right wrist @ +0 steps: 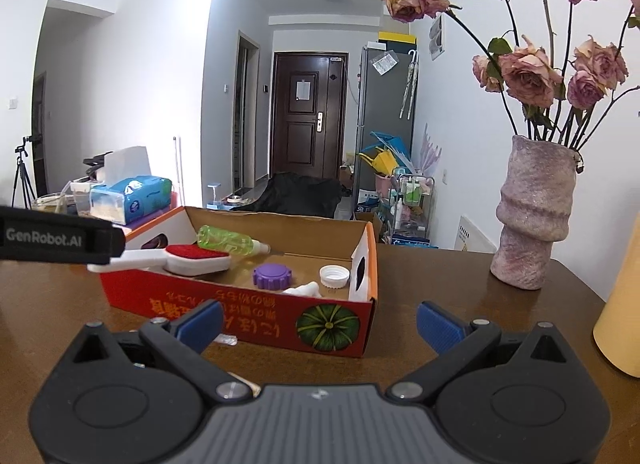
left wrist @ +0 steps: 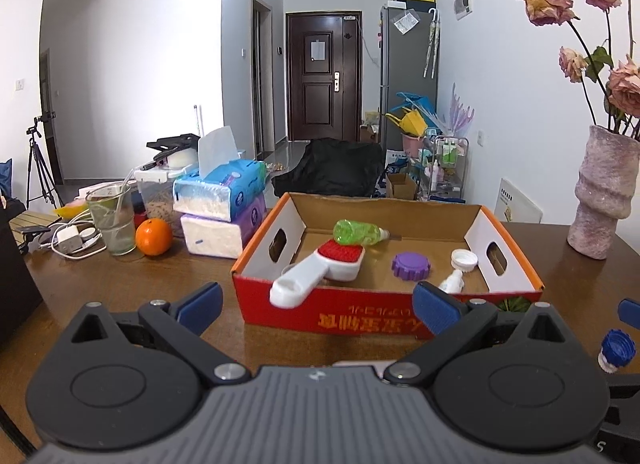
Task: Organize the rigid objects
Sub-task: 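Move the left gripper to the white pill container while the right approaches the beige plug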
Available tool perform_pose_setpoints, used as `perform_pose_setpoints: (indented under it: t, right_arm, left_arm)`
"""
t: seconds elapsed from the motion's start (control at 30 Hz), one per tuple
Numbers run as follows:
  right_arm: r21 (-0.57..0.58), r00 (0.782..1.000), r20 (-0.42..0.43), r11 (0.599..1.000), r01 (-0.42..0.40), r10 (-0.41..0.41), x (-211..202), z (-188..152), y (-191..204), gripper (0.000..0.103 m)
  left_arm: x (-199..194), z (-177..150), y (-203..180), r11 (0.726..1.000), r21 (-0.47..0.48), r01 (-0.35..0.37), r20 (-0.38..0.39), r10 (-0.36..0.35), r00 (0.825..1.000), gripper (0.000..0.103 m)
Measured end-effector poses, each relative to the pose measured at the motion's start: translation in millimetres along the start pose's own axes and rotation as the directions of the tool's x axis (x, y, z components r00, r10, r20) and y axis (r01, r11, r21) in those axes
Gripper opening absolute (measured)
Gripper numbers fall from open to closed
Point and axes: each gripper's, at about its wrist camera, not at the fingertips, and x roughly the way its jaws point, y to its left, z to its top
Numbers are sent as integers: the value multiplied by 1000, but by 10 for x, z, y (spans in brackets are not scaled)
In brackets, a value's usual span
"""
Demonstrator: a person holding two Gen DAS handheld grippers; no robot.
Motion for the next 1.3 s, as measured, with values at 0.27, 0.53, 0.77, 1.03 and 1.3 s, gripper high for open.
perform_pose_setpoints:
  t: [0.27,0.53,0.77,1.03,1.3]
  right_arm:
    - [21,1000,-9,1000,2,-1,-215,-117,-37,103]
    - [33,1000,-25,999,11,-10,-355,-237,-68,103]
    - [39,999,-43,999,22,-20,-414,-334,-115,103]
    - [64,997,-75,997,42,-37,-340,-400,-206,103]
    - [78,993,-107,995,60,-52,-238,-454,-261,103]
  left_arm:
    - [-189,-124,-38,1000,12,11,-8,-11,1000,103]
    - [-267,-264,-34,1000,4,16,-41,-16,999,103]
    - [-271,-375,-30,1000,1,17,-75,-17,997,103]
    - [-85,-515,-85,1000,17,22,-146,-20,989,103]
    - [198,-659,-127,999,42,23,-217,-13,976,103]
